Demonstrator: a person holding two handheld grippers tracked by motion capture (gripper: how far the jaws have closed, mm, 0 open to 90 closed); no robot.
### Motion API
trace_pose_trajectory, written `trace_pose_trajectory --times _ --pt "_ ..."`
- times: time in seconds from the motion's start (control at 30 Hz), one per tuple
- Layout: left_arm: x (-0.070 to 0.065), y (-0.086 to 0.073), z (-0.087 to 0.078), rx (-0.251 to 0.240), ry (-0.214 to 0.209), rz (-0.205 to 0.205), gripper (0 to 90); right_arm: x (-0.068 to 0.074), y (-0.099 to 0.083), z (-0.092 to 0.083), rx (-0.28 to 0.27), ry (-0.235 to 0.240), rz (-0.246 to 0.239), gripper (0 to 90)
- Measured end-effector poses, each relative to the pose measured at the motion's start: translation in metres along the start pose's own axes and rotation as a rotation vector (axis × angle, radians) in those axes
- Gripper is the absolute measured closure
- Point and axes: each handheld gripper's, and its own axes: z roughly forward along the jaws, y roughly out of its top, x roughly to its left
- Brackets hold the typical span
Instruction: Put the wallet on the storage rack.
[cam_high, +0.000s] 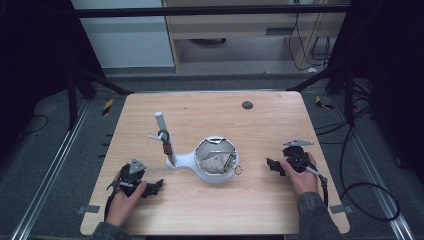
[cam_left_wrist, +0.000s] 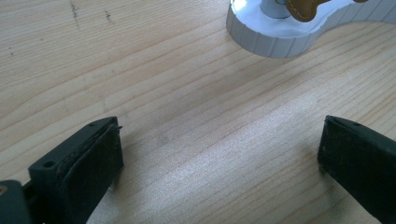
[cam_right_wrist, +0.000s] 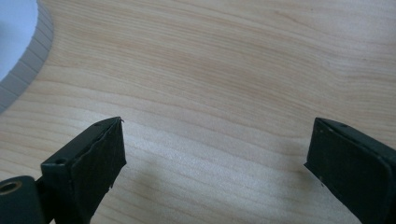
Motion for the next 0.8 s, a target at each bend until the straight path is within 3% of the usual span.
trace_pose_trajectory --times 0.23,0.47,0.8 --pt "0.000 0.000 0.000 0.000 0.000 0.000 0.0 -0.001 -0.007 0.002 0.010 -0.002 0.016 4.5" --pt "0.000 0.000 0.000 0.000 0.000 0.000 0.0 0.005 -0.018 0.003 -0.022 -0.057 -0.047 2.8" --pt "0.001 0.000 0.000 0.002 -0.003 0.005 0.0 0.009 -0.023 -0.002 -0.028 -0.065 -0.037 2.9"
